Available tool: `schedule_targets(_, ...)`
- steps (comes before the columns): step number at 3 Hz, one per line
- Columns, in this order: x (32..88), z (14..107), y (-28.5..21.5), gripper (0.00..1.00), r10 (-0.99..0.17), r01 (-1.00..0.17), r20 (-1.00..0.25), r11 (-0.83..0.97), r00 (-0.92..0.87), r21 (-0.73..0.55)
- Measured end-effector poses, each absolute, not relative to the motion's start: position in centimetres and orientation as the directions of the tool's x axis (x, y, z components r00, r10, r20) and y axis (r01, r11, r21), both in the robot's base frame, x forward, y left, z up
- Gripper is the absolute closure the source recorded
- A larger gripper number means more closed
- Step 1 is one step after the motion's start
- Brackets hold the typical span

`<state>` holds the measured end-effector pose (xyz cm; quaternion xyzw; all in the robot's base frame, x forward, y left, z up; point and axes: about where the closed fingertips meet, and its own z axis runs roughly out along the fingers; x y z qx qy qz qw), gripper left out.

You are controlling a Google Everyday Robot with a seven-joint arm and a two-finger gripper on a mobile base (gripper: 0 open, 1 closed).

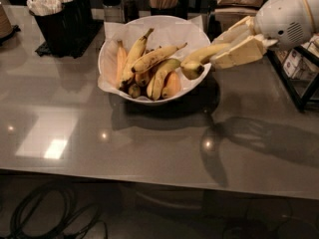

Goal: Pick banana from white bowl

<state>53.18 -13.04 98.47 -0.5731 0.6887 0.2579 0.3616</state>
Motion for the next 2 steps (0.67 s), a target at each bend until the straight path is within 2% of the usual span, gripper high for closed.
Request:
schedule_targets(1, 49.87, 99.54, -12.44, 1.0, -0.526, -0.964, -0.845, 0.26, -0.092, -0.057)
schedule_targets(2, 49.46, 99.13, -12.56, 1.0, -0.515, -0.962, -0.85, 0.27, -0.109, -0.041)
